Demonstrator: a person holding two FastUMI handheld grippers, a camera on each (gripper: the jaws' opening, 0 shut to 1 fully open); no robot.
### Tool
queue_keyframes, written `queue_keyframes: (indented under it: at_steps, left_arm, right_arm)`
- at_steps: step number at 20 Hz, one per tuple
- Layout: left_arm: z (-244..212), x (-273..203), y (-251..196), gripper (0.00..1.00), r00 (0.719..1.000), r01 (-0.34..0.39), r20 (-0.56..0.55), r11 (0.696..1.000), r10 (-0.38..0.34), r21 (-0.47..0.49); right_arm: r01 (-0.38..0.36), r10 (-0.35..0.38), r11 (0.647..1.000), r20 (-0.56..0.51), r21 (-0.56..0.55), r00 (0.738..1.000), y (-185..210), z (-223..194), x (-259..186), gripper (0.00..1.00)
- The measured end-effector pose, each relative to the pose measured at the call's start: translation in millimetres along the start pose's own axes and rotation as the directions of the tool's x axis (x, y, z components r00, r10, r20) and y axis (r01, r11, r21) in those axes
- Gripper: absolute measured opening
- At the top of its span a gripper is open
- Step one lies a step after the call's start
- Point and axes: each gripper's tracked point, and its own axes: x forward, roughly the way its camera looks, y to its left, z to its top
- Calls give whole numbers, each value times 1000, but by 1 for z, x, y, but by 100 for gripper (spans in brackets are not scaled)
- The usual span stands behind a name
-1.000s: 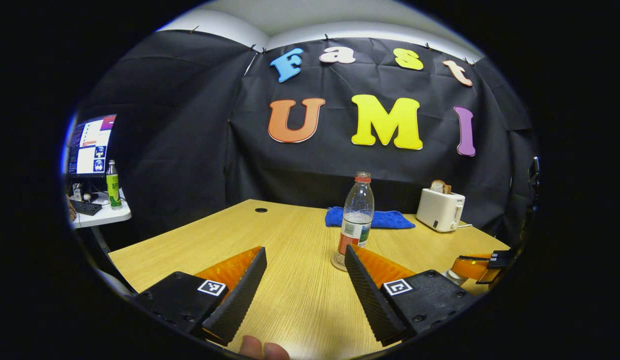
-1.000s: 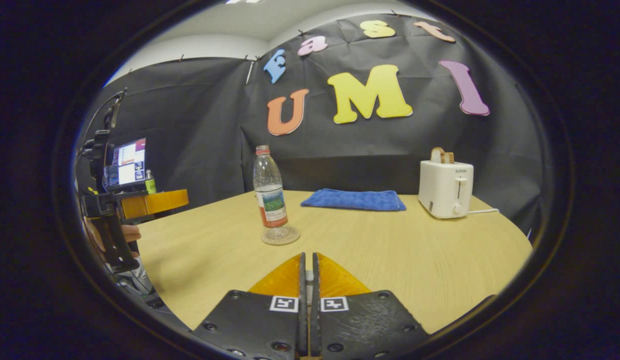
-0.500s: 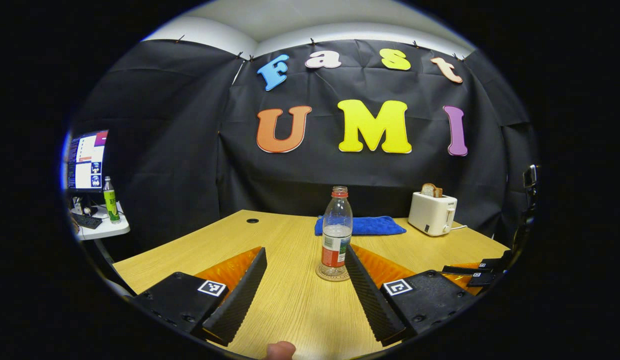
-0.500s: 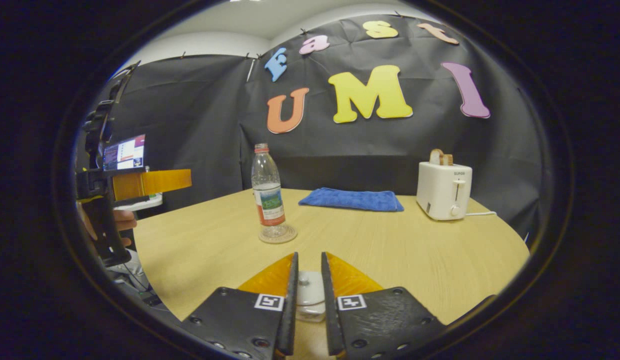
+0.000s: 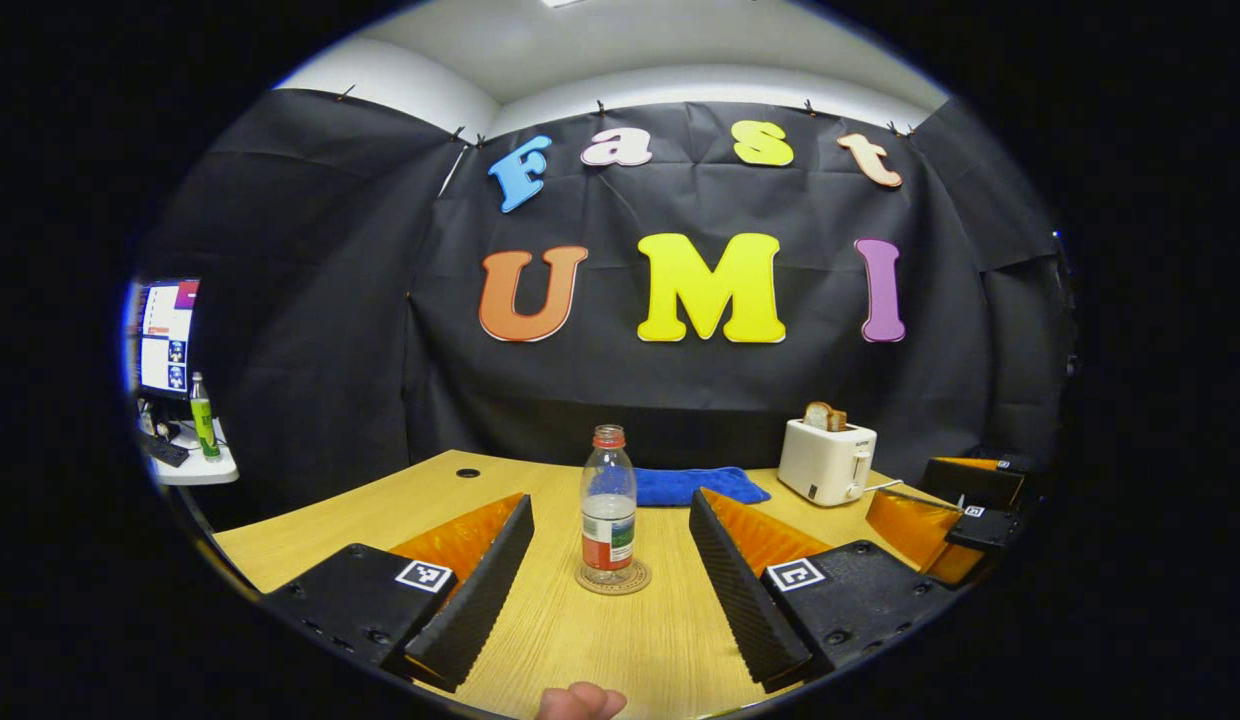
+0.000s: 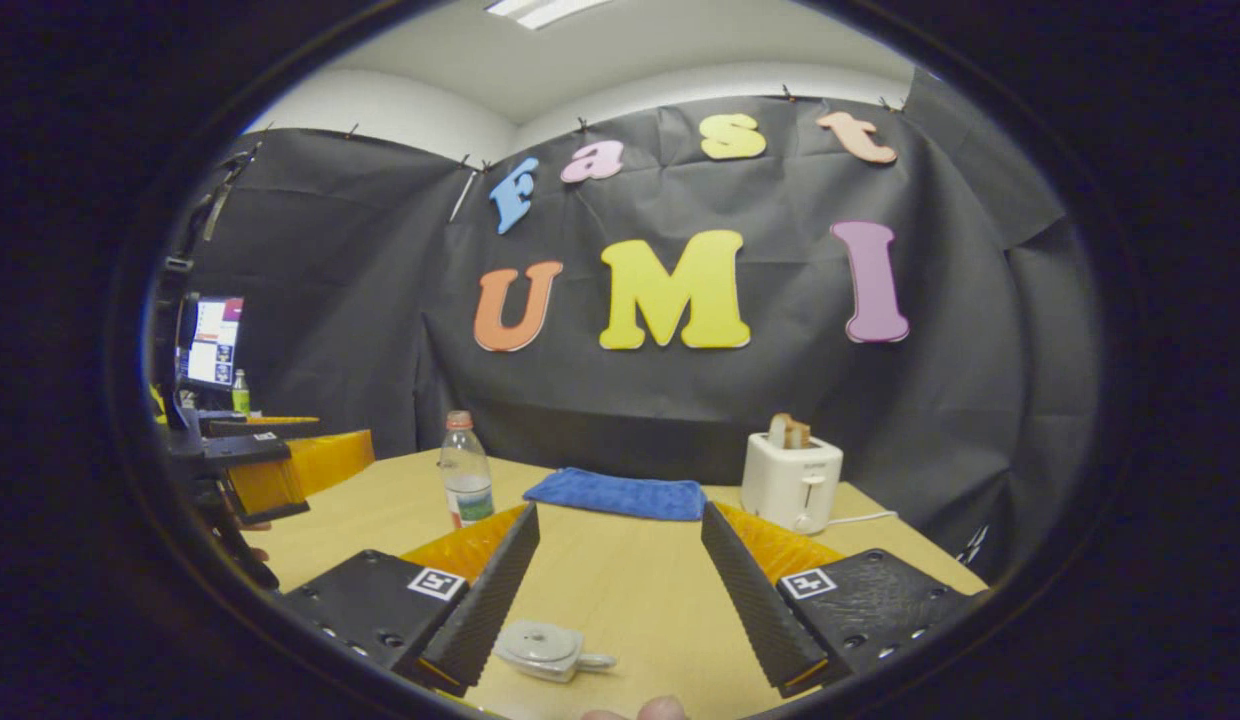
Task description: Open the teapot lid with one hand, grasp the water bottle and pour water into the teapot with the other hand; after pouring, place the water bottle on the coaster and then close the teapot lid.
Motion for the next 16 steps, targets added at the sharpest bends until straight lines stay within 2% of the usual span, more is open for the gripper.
queue_keyframes:
  at_steps: [4,8,12,16]
  left_arm:
    - [20,-8,-7,98,997,-10,72,999,8,34]
    - [21,-20,-10,98,997,-18,82,998,13,67]
    - [20,-17,-8,98,996,-30,80,997,25,65]
    - [18,-15,-6,98,997,-27,73,998,22,64]
  right_arm:
    - [76,-76,997,28,-7,997,-21,16,-21,98]
    - [92,-91,995,36,-29,995,-27,21,-29,98]
    - [93,-93,996,47,-11,995,-26,25,-32,98]
    - [126,-125,992,42,-5,991,-33,24,-31,97]
